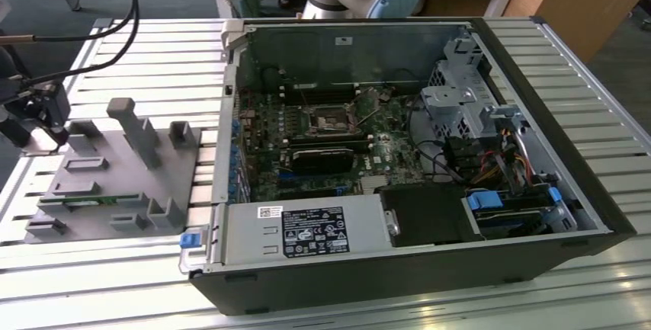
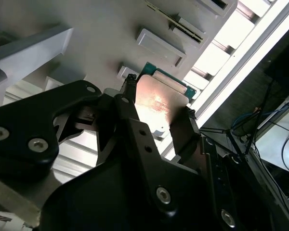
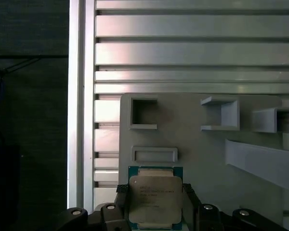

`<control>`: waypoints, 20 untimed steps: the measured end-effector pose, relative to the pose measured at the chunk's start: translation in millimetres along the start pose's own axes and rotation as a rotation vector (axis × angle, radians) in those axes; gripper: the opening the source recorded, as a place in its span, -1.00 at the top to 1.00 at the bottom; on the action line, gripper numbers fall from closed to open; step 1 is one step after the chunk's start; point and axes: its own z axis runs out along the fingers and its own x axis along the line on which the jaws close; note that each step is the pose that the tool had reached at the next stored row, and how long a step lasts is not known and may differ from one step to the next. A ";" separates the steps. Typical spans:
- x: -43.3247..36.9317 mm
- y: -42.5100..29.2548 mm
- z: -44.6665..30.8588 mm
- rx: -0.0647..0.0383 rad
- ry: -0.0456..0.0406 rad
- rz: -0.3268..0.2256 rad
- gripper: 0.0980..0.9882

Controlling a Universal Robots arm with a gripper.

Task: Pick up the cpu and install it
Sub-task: 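Pick up the cpu and move it towards the insertion slot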

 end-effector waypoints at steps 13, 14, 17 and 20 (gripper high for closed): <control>0.1 0.7 -14.9 -0.001 0.0000 0.000 0.02; 0.1 0.8 -16.3 -0.001 0.0000 0.000 0.02; 0.1 0.9 -20.1 -0.001 0.0000 0.000 0.02; 0.1 1.1 -23.6 -0.001 0.0000 0.000 0.02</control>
